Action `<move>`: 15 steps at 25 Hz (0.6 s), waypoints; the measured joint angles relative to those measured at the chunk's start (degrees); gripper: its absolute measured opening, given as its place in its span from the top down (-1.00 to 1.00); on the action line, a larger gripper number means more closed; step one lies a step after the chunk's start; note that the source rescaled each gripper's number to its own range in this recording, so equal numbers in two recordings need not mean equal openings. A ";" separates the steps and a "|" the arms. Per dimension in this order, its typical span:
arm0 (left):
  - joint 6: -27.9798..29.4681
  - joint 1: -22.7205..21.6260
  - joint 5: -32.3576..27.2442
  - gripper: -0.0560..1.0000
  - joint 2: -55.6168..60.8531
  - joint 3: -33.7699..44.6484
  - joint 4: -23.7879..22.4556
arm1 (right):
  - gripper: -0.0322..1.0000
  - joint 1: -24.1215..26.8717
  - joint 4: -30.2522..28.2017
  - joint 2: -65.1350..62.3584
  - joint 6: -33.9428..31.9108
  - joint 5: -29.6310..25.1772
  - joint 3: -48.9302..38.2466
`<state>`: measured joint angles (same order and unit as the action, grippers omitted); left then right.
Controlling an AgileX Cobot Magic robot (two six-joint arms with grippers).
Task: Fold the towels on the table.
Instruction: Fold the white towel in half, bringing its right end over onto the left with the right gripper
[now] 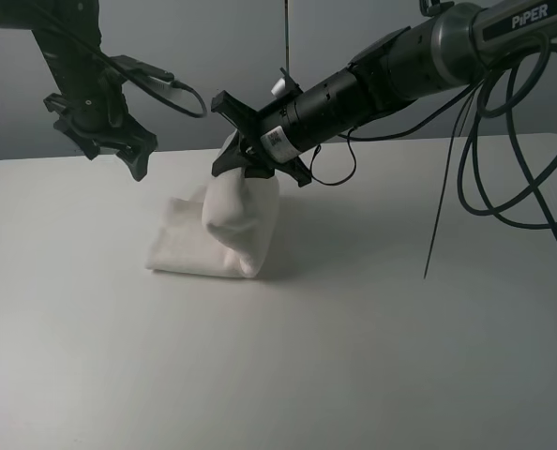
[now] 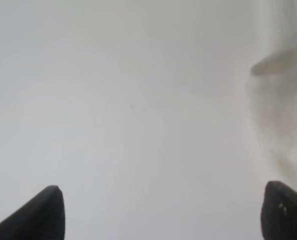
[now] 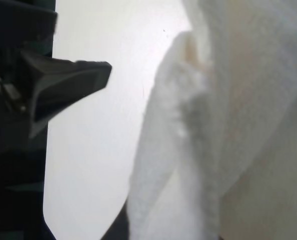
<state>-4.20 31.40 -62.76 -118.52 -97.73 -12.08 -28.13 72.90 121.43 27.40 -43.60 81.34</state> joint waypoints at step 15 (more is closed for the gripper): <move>-2.39 -0.65 -6.75 -1.00 3.77 -6.11 -1.75 | -0.99 0.00 7.85 0.13 8.85 0.35 0.00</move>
<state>-6.59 30.76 -69.51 -114.75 -103.84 -13.83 -28.13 80.75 121.56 36.26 -43.25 81.34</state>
